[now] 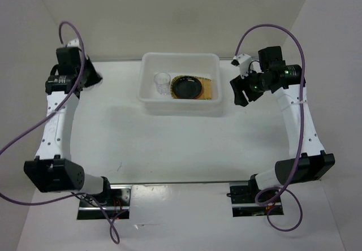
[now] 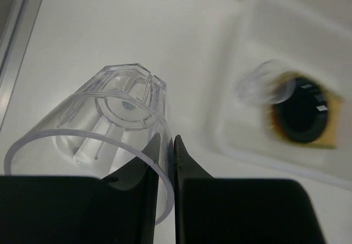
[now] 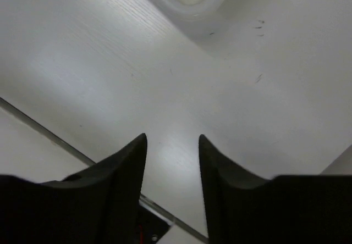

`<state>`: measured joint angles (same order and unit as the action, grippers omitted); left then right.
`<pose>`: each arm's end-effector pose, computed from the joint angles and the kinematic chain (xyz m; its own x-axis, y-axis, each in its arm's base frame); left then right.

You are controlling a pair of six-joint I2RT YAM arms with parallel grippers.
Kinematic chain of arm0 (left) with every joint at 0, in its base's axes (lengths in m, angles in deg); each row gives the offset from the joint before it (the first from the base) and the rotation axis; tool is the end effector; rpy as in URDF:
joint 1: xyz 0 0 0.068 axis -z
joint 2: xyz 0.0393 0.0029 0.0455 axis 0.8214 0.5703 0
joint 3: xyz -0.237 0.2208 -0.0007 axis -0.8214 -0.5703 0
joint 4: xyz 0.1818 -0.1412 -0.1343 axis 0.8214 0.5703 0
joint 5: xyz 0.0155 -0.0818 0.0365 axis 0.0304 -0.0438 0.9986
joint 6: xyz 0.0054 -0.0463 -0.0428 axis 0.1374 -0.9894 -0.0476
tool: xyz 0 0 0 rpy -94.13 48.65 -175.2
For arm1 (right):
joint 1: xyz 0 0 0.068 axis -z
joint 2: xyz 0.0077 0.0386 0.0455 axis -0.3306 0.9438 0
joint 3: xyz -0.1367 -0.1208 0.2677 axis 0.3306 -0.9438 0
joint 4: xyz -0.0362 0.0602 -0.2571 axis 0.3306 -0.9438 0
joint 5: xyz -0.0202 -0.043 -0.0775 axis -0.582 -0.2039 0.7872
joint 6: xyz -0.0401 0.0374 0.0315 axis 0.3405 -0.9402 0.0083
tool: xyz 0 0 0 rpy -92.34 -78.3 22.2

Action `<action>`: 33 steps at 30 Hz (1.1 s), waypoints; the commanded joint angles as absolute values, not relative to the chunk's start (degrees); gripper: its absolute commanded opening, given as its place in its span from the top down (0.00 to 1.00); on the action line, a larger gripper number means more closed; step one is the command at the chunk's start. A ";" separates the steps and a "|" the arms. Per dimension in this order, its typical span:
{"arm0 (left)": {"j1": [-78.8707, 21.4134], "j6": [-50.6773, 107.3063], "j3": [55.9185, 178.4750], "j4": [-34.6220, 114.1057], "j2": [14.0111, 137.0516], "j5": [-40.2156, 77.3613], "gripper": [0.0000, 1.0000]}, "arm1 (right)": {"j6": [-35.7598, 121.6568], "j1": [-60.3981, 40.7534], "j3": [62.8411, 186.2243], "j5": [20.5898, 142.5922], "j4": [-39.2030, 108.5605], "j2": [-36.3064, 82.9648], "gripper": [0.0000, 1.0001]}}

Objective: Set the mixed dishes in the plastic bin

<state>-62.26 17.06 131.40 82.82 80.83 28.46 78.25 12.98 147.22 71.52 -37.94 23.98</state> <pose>0.3096 0.0396 0.4394 -0.4723 -0.4491 -0.7585 -0.3565 0.8843 -0.3016 0.2602 0.0437 0.4553 -0.6001 -0.5237 -0.6047 -0.6343 0.7721 -0.0391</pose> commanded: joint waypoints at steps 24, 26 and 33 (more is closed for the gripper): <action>-31.50 34.44 165.70 92.47 122.91 28.06 1.00 | 75.16 18.51 144.00 75.26 -31.79 19.59 1.00; -30.98 34.44 166.32 92.47 123.52 28.59 1.00 | 75.16 18.51 143.47 74.73 -32.31 18.98 1.00; -30.97 34.44 166.84 92.47 125.89 28.06 1.00 | 75.16 18.51 143.47 74.73 -32.31 18.98 1.00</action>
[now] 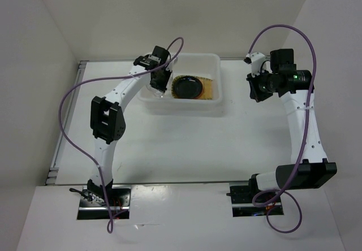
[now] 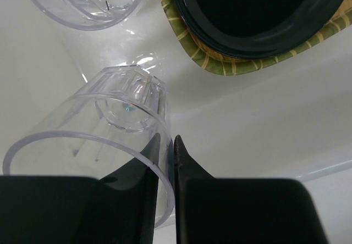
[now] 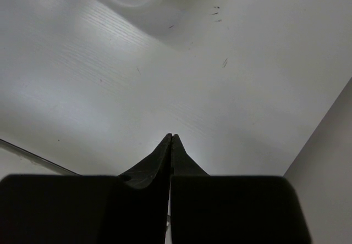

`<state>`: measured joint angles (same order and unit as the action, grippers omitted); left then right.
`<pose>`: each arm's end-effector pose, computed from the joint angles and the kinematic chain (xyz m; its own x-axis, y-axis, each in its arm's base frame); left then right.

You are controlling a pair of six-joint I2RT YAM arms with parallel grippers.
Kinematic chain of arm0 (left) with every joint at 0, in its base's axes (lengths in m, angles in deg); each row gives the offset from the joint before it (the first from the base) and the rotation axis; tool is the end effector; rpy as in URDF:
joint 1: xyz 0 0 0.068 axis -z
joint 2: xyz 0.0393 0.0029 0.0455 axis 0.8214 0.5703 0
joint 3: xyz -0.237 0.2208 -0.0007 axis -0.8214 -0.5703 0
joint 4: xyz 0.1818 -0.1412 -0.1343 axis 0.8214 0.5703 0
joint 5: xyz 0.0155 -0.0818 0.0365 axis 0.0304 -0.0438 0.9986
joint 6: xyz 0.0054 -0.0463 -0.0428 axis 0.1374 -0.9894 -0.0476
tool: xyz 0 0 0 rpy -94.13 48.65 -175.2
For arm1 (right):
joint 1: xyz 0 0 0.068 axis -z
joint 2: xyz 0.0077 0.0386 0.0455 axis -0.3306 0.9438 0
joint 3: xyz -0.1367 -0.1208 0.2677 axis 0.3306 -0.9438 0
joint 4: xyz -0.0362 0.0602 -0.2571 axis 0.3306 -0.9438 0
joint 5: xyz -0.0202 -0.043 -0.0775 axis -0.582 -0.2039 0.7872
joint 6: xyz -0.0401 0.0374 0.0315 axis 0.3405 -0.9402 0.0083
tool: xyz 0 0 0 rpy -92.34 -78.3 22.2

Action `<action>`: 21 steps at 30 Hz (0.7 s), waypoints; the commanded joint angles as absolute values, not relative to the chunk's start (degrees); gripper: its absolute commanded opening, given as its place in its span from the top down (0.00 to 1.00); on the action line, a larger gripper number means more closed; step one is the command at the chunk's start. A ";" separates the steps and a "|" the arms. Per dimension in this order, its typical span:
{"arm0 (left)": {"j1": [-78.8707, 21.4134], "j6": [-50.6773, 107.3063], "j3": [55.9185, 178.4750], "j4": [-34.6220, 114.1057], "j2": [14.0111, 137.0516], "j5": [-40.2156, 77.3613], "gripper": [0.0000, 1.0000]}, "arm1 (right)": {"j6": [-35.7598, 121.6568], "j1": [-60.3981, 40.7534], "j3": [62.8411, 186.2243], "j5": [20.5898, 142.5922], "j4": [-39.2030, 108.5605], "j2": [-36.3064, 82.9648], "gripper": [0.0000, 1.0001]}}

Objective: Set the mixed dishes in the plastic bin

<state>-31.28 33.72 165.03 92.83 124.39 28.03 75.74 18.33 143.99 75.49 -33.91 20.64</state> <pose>0.4777 -0.2110 0.3155 -0.7890 0.2328 -0.5686 0.3119 0.9491 -0.0443 0.2524 0.0158 0.4569 -0.6423 -0.4365 -0.6300 -0.4923 0.8650 -0.0974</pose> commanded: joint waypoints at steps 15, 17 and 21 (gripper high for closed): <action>-30.97 30.15 175.80 92.55 131.35 36.84 0.16 | 75.69 18.51 144.00 74.73 -32.84 18.98 0.16; -30.97 28.39 177.82 92.56 130.21 38.69 0.04 | 74.99 18.51 144.00 75.26 -32.32 18.98 0.04; -30.97 26.71 181.86 91.94 124.77 40.11 0.01 | 72.62 18.51 145.05 78.85 -30.82 18.98 0.01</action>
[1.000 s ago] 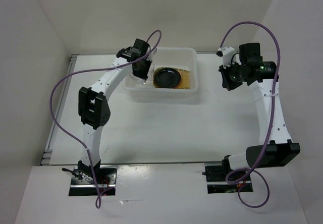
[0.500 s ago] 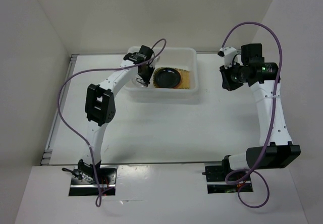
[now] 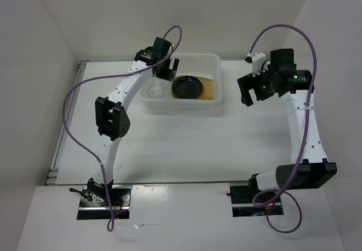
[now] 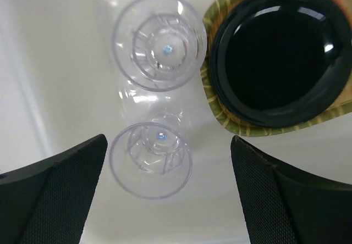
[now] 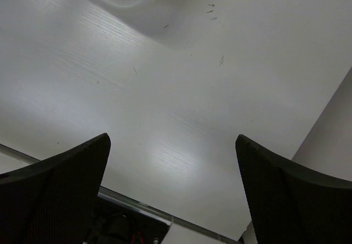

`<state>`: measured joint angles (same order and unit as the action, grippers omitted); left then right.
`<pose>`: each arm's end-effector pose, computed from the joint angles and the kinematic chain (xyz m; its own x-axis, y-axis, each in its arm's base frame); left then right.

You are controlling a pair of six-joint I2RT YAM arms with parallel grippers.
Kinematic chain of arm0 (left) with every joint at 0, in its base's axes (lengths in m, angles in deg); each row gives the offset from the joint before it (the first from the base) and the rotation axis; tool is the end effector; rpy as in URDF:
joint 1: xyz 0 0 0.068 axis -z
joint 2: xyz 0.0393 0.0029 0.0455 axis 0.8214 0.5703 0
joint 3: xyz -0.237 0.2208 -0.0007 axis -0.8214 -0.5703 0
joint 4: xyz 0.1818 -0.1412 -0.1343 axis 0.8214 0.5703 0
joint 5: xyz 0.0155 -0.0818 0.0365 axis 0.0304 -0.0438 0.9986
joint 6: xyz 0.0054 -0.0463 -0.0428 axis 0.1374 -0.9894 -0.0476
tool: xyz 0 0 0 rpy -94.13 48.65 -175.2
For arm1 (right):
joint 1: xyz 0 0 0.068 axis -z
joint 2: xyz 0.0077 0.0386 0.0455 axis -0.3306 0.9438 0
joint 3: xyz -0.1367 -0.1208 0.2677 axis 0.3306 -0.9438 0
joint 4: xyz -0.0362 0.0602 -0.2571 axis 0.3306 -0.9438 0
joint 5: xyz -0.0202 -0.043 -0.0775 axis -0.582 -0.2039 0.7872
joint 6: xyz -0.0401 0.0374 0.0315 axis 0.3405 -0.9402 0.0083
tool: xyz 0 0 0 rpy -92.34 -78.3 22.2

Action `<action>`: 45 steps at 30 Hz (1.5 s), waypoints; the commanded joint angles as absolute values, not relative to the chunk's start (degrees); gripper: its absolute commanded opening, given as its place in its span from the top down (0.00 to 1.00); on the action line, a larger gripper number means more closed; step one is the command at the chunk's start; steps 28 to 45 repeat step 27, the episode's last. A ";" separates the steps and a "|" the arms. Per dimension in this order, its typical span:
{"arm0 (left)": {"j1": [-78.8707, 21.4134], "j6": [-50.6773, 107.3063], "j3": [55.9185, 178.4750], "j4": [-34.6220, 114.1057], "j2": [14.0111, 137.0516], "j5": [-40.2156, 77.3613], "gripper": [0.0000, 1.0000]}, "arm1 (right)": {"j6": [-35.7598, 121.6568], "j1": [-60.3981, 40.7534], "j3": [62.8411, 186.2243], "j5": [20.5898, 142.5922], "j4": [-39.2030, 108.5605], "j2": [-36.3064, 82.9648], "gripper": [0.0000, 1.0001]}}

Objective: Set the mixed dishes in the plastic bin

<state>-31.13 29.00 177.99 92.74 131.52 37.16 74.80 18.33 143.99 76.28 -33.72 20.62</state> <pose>0.5123 -0.2196 0.3253 -0.7357 0.1253 -0.6657 0.1589 0.9872 0.0103 0.2527 0.0151 0.4571 -0.6515 -0.4236 -0.6294 -0.4739 0.8750 -0.0984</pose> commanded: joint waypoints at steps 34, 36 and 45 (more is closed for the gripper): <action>-38.97 24.77 108.77 74.38 55.34 48.35 0.01 | 66.55 28.97 118.44 73.14 -14.74 2.29 0.01; -38.97 24.77 108.77 74.38 55.34 48.35 0.01 | 66.55 28.97 118.44 73.14 -14.74 2.29 0.01; -38.97 24.77 108.77 74.38 55.34 48.35 0.01 | 66.55 28.97 118.44 73.14 -14.74 2.29 0.01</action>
